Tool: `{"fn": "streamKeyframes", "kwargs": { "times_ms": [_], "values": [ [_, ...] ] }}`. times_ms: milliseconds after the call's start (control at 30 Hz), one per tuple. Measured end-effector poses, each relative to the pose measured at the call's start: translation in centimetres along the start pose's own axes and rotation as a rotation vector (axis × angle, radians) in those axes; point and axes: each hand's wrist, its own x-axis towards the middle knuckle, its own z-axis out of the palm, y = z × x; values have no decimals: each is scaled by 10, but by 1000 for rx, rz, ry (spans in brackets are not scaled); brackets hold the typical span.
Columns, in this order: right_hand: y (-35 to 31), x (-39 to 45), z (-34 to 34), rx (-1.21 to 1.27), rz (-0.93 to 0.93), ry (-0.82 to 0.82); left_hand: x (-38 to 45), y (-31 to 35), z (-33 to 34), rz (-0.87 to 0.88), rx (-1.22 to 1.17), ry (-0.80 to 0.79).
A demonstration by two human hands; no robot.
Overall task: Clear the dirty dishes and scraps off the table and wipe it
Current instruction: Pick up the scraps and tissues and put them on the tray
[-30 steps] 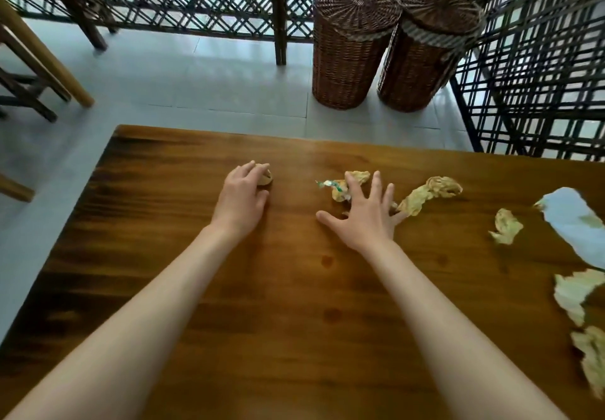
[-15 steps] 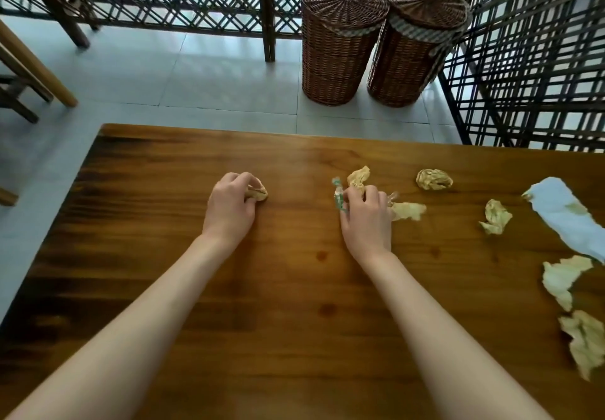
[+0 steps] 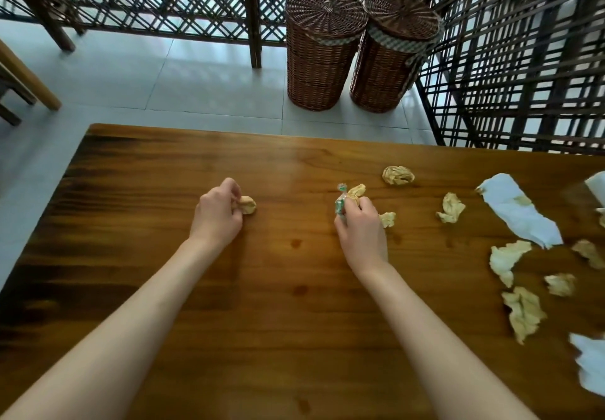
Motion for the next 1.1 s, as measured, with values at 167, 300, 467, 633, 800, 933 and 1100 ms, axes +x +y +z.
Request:
{"fn": "streamKeyframes", "kwargs": {
  "times_ms": [167,300,467,633,800,933,1100],
  "values": [
    [22,-13,-31,38,-7,74,-11,21,5,-16,36,1],
    [56,-15,-58,76,14,108,-20,67,24,20,-3,10],
    [109,-3,-82,89,46,129,-22,133,61,51,-49,-3],
    [156,16,-90,74,28,85,-7,189,99,94,-59,-15],
    [191,34,-83,65,10,9,10,224,139,81,-51,-30],
    [213,40,-74,-60,23,-51,19,234,159,81,17,-54],
    [226,39,-65,-45,23,-105,28,237,166,163,161,-131]
  ]
}}
